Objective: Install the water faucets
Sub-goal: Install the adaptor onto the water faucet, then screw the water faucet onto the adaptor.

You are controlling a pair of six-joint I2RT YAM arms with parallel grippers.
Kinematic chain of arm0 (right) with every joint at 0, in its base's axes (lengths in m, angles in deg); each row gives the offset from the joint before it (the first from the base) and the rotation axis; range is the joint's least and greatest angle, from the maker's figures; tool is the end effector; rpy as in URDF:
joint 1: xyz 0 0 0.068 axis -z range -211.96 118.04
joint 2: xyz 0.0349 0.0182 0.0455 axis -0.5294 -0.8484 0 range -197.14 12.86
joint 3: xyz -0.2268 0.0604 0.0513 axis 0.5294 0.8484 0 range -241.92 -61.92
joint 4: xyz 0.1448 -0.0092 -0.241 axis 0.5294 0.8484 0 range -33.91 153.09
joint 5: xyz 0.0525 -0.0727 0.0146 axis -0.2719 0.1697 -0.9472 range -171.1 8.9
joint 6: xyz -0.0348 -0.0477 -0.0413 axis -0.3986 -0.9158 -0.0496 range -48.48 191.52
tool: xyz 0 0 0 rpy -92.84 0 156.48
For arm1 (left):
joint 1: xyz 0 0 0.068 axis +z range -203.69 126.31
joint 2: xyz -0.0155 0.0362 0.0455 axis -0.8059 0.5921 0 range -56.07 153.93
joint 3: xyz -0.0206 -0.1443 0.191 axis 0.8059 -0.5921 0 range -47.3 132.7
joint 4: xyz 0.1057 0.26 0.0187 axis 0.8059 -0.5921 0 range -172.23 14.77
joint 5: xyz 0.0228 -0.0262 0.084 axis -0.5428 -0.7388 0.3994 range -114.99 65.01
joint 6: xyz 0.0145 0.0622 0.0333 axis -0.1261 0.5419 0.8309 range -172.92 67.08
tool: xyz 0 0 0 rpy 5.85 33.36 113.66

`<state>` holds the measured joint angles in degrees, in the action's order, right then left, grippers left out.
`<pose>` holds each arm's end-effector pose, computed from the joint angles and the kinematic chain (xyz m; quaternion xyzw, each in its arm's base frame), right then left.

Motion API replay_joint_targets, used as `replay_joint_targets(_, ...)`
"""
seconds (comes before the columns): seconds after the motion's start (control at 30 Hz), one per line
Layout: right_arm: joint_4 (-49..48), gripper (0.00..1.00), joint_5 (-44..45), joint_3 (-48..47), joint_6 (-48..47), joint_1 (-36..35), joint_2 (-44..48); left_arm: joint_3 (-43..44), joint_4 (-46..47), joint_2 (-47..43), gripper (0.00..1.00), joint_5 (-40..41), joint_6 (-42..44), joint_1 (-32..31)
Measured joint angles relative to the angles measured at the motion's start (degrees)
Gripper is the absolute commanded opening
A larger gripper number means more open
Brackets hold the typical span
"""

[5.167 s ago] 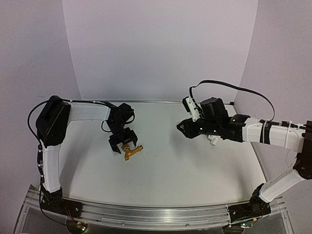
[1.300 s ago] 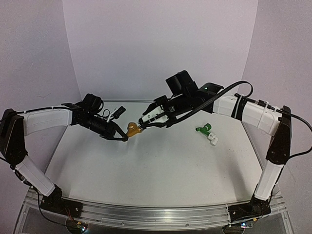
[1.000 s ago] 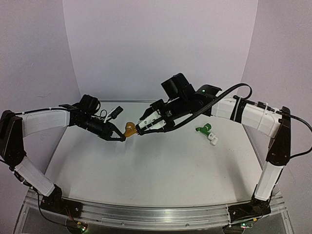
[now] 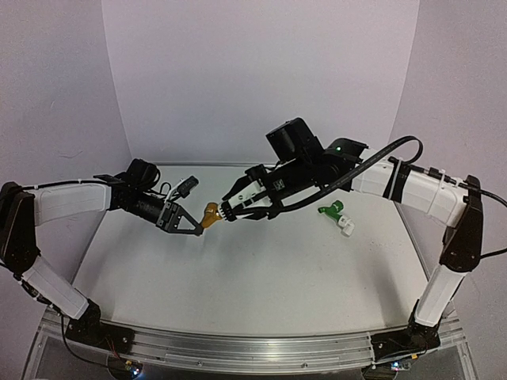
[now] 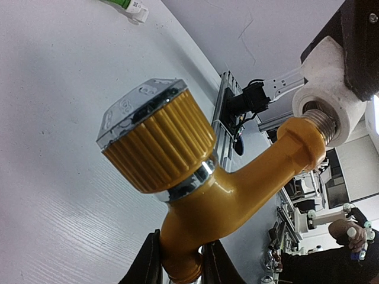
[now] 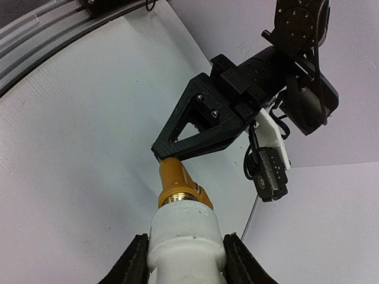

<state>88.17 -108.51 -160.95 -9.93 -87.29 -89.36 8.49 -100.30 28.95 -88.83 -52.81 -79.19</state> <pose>0.2285 0.3786 0.3102 -0.8422 0.2166 0.1041 0.4826 0.2658 -0.1860 0.1839 0.3371 0.7520 -0.5481 0.1432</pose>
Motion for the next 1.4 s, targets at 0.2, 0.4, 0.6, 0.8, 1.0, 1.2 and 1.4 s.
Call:
replay_joint_targets(0.2, -0.8, 0.0, -1.18, 0.6, 0.3, -0.11, 0.04, 0.0, 0.16, -0.01, 0.0, -0.6, -1.04, -0.39)
replay_joint_targets(0.4, -0.73, 0.0, -1.31, 0.56, 0.34, -0.09, 0.04, 0.0, 0.12, -0.02, 0.0, -0.55, -1.64, -0.7)
replay_joint_targets(0.6, 0.11, 0.0, -3.78, -0.5, 1.71, 0.1, -0.02, -0.14, 0.05, -1.27, 0.0, -0.49, -1.54, -1.08)
replay_joint_targets(0.8, 0.65, 0.0, -6.27, -1.06, 3.78, 0.36, -0.01, -0.44, -0.01, -2.9, 0.0, 0.51, -1.07, -1.44)
replay_joint_targets(1.0, 2.68, 0.0, -6.52, -2.39, 6.04, 0.55, -1.14, -0.46, -0.59, -3.37, 0.0, 3.12, -0.55, -1.95)
replay_joint_targets(1.2, 4.29, 0.0, -6.15, -4.32, 9.06, 0.8, -3.19, -0.46, -1.66, -3.77, 0.0, 6.29, -0.22, -1.93)
replay_joint_targets(1.4, 4.87, 0.0, -5.58, -5.29, 12.56, 0.81, -4.51, -0.81, -2.57, -4.71, 0.0, 8.8, -0.14, -1.89)
